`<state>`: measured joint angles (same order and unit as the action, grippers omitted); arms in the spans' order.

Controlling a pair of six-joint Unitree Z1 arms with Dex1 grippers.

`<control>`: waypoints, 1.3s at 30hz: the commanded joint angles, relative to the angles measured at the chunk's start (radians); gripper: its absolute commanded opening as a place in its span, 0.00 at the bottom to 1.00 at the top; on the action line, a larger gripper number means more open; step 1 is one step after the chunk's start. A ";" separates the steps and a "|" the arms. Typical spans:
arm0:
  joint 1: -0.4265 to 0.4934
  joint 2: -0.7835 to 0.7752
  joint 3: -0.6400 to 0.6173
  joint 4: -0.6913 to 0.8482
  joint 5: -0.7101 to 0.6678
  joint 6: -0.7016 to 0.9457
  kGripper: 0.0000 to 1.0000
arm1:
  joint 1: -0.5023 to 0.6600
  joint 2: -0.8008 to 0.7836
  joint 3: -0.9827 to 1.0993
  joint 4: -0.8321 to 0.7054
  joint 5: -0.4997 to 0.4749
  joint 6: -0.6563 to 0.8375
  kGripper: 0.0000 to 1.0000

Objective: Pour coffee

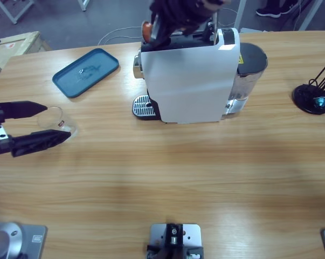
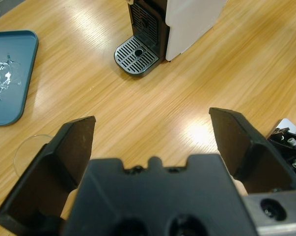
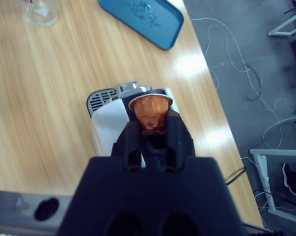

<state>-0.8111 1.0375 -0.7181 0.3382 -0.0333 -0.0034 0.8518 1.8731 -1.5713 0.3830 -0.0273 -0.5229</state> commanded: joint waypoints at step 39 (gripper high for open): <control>-0.006 -0.028 0.036 0.012 0.092 -0.021 1.00 | 0.013 -0.040 0.082 -0.086 -0.092 0.081 1.00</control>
<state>-0.8111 1.0346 -0.7167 0.3382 0.0215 -0.0138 0.8165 1.8764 -1.5235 0.3314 -0.0623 -0.4771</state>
